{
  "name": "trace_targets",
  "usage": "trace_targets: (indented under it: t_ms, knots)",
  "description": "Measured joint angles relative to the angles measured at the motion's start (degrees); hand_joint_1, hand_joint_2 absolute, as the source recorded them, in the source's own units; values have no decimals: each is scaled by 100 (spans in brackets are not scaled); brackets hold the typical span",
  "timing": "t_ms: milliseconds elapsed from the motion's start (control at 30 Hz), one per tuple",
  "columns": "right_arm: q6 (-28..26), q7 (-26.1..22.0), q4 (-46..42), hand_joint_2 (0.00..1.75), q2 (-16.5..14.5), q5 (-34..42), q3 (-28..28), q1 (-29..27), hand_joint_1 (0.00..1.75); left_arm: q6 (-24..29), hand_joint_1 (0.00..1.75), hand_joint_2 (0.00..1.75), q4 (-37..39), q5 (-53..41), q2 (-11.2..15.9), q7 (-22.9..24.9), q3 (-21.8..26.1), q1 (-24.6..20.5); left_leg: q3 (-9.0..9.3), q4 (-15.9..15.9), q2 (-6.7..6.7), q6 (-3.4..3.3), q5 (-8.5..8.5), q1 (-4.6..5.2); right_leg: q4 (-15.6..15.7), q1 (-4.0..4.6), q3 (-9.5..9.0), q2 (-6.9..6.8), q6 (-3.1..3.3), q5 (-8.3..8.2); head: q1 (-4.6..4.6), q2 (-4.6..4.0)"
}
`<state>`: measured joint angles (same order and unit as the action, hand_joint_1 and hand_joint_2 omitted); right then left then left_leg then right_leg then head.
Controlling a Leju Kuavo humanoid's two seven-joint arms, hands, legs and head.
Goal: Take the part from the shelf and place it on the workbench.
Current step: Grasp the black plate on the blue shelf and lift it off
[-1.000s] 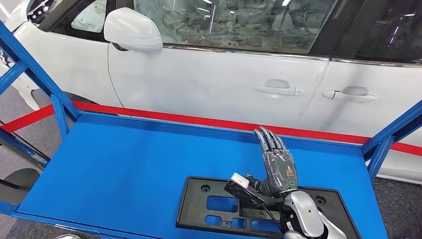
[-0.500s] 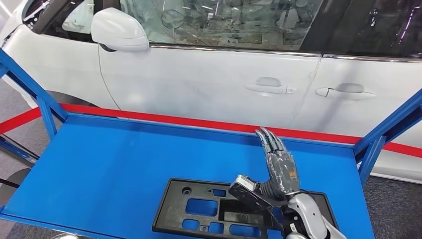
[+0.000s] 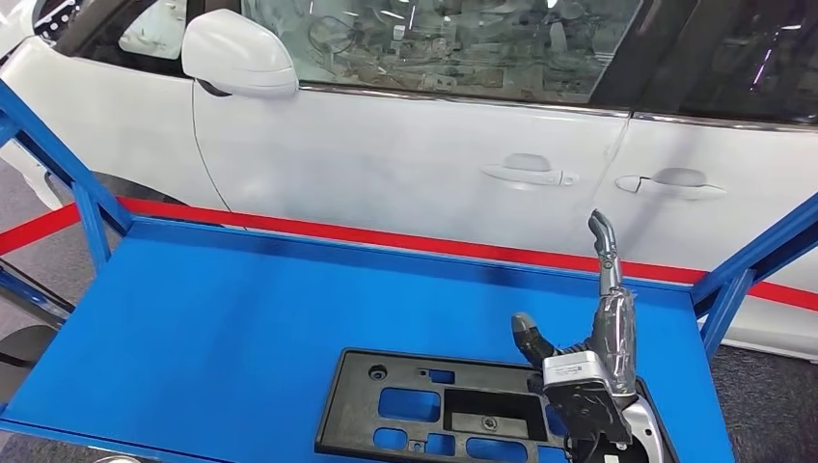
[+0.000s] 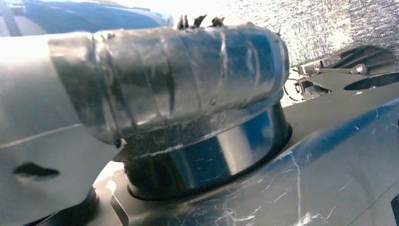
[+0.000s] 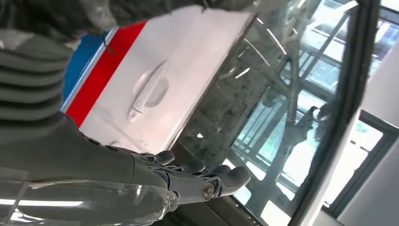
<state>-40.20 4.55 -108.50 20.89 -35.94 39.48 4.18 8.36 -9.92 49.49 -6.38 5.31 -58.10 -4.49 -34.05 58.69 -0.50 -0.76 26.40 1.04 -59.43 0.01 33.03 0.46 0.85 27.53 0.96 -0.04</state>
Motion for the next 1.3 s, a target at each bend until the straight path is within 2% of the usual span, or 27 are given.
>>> trace_targets:
  t_ms: [233, 300, 367, 433, 500, 533, 567, 600, 667, 700, 733, 767, 800, 867, 900, 933, 1000, 1033, 1067, 1100, 1133, 1200, 1233, 1267, 1300]
  knots:
    - [3, 2, -309, 0, 60, 29, -50, -42, 0, 1, 0, 0, -1, 8, 1, -2, 0, -1, 4, 11, 0, -42, 16, 11, 47, -13, -22, 4, -35, -19, 2, 0]
    - [6, 9, -362, 0, 68, 28, -56, -48, 0, 1, 0, 0, -1, 14, 1, -2, 0, -2, 20, -13, -2, -117, -6, 22, 95, -30, -46, 9, -95, -53, 4, 0]
    - [9, 21, -411, 0, 86, 16, -62, -56, 0, 2, 0, 0, -2, 24, -8, -1, 0, -2, 96, -163, 14, -192, -96, -29, 82, -24, -60, 5, -153, -20, 1, 0]
    - [16, 43, -442, 0, 119, -4, -70, -63, 0, 3, 0, 0, -2, 28, -16, 0, 0, -9, 157, -302, 36, -222, -176, -89, -275, -17, 68, 8, -188, 255, -17, 0]
    - [31, 73, -450, 0, 145, -16, -75, -77, 0, 5, 0, 0, -2, 28, -16, 0, 0, -20, 123, -322, 40, -214, -210, -106, -932, -37, 310, 30, -235, 624, -33, 0]
    - [37, 84, -451, 0, 154, -20, -75, -86, 0, 5, 0, 0, -2, 28, -16, -1, 0, -25, 88, -317, 40, -193, -227, -116, -1163, -54, 381, 40, -262, 714, -34, 0]
    - [41, 90, -451, 0, 165, -22, -75, -95, 0, 5, 0, 0, -2, 28, -17, -1, 0, -27, 52, -304, 40, -169, -243, -131, -1216, -76, 367, 39, -295, 700, -33, 0]
    - [43, 95, -452, 0, 178, -25, -75, -100, 0, 5, 0, 0, -2, 29, -19, -1, 0, -29, 20, -276, 39, -140, -252, -156, -1049, -108, 249, 29, -334, 583, -32, 0]
    - [43, 108, -451, 0, 201, -32, -75, -108, 0, 10, 0, 0, -1, 30, -10, -1, 0, -36, -43, -167, 30, -45, -237, -208, -369, -177, -133, 13, -441, 319, -47, 0]
    - [44, 116, -456, 0, 209, -43, -75, -114, 0, 15, 0, 0, 1, 30, -6, -1, 0, -44, -82, -91, 21, 10, -223, -220, -108, -193, -258, 27, -446, 248, -70, 0]
    - [48, 125, -460, 0, 218, -55, -75, -126, 0, 20, 0, 0, 2, 30, -1, -1, 0, -51, -117, -39, 10, 61, -224, -217, 21, -194, -303, 45, -416, 234, -81, 0]
    - [53, 133, -464, 0, 225, -69, -75, -141, 0, 24, 0, 0, 3, 30, 4, 0, 0, -54, -145, -17, -2, 99, -241, -204, 14, -174, -281, 62, -355, 249, -90, 0]
    - [64, 138, -471, 0, 233, -87, -75, -153, 0, 25, 0, 0, 2, 30, 1, 0, 0, -54, -163, -6, -9, 124, -265, -202, -1, -167, -250, 64, -270, 216, -86, 0]
    - [86, 148, -473, 0, 239, -109, -75, -167, 0, 27, 0, 0, 2, 30, 4, 0, 0, -49, -214, 39, -8, 161, -229, -208, -31, -157, -205, 45, -159, 168, -69, 0]
    - [95, 152, -477, 0, 239, -117, -75, -170, 0, 28, 0, 0, 2, 31, 4, 0, 0, -50, -280, 186, 1, 172, -97, -213, -34, -153, -181, 35, -108, 137, -64, 0]
    - [101, 156, -480, 0, 239, -121, -75, -173, 0, 28, 0, 0, 2, 32, 4, 0, 0, -52, -385, 452, 11, 177, 115, -213, -34, -145, -148, 25, -56, 102, -51, 0]
    - [114, 161, -485, 0, 240, -125, -75, -187, 0, 27, 0, 0, 2, 34, 4, -1, 0, -58, -636, 1207, 22, 165, 595, -201, -39, -102, -60, 9, 19, 36, -29, 0]
    - [120, 161, -485, 0, 240, -126, -75, -196, 0, 27, 0, 0, 2, 34, 4, -2, 0, -60, -711, 1512, 22, 146, 741, -189, -42, -72, -13, 4, 43, 5, -21, 0]
    - [122, 162, -484, 0, 241, -126, -75, -204, 0, 26, 0, 0, 2, 34, 4, -2, 0, -61, -693, 1633, 22, 110, 781, -170, -45, -38, 25, 0, 58, -21, -20, 0]
    - [121, 161, -485, 0, 242, -126, -75, -210, 0, 26, 0, 0, 2, 34, 4, -1, 1, -60, -568, 1541, 21, 56, 721, -141, -46, -2, 51, -2, 70, -44, -20, 0]
    - [116, 161, -485, 0, 243, -126, -75, -211, 0, 25, 0, 0, 2, 34, 4, 0, 1, -57, -340, 1234, 20, -19, 581, -101, -45, 31, 66, 0, 78, -63, -20, 0]
    - [110, 166, -488, 0, 243, -134, -75, -211, 0, 22, 0, 0, 2, 34, 8, 2, 1, -57, 154, 432, 27, -217, 356, -11, -42, 67, 81, -5, 81, -100, -33, 0]
    - [117, 175, -491, 44, 245, -148, -75, -211, 0, 19, 0, 0, 2, 35, 9, 2, 0, -59, 309, 152, 29, -289, 299, 30, -40, 62, 95, -12, 65, -122, -34, 0]
    - [133, 189, -494, 87, 246, -170, -75, -211, 0, 14, 0, 0, 2, 36, 10, 2, 1, -61, 372, 9, 31, -338, 288, 60, -38, 44, 112, -22, 39, -147, -37, 0]
    - [157, 206, -497, 131, 249, -201, -75, -210, 0, 9, 0, 0, 2, 37, 10, 2, 1, -60, 380, -29, 28, -350, 263, 75, -30, 32, 128, -31, 6, -175, -35, 0]
